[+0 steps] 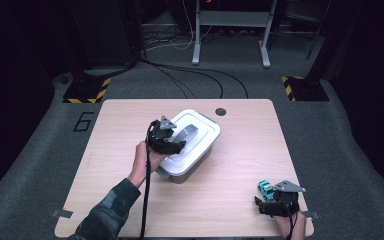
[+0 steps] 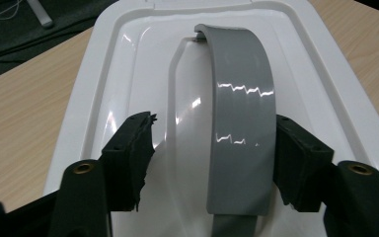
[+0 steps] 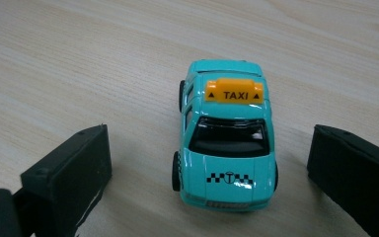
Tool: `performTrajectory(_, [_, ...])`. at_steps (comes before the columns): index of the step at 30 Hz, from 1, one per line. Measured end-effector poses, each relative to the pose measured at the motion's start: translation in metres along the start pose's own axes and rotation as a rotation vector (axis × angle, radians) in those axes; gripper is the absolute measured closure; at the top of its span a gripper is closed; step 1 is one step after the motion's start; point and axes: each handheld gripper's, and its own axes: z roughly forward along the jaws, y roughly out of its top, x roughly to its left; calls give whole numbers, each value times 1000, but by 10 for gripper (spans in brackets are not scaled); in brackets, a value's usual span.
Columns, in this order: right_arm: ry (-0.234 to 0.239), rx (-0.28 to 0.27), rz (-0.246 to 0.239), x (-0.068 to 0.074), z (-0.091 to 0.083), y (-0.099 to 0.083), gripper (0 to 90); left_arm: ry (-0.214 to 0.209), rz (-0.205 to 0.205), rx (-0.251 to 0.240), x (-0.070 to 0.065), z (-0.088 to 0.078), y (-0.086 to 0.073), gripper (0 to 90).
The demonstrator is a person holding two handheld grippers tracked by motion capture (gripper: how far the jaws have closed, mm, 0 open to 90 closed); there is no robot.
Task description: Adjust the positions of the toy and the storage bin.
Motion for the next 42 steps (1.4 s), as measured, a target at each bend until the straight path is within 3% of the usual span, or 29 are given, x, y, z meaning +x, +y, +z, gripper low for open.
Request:
performTrajectory(7, [2,2,2,0,0,0,27,3,40,6,-9,-2,2,660])
performTrajectory(9, [3,1,3,0,0,0,27,-7,47,-1,-11,-2,2,666])
performTrajectory(21, [4,2,3,0,0,0,28,-95,-18,-3,-10,-5,-2,669])
performTrajectory(42, [5,3,1,0,0,0,27,-194,-3,-24,-41,-10,-7,672])
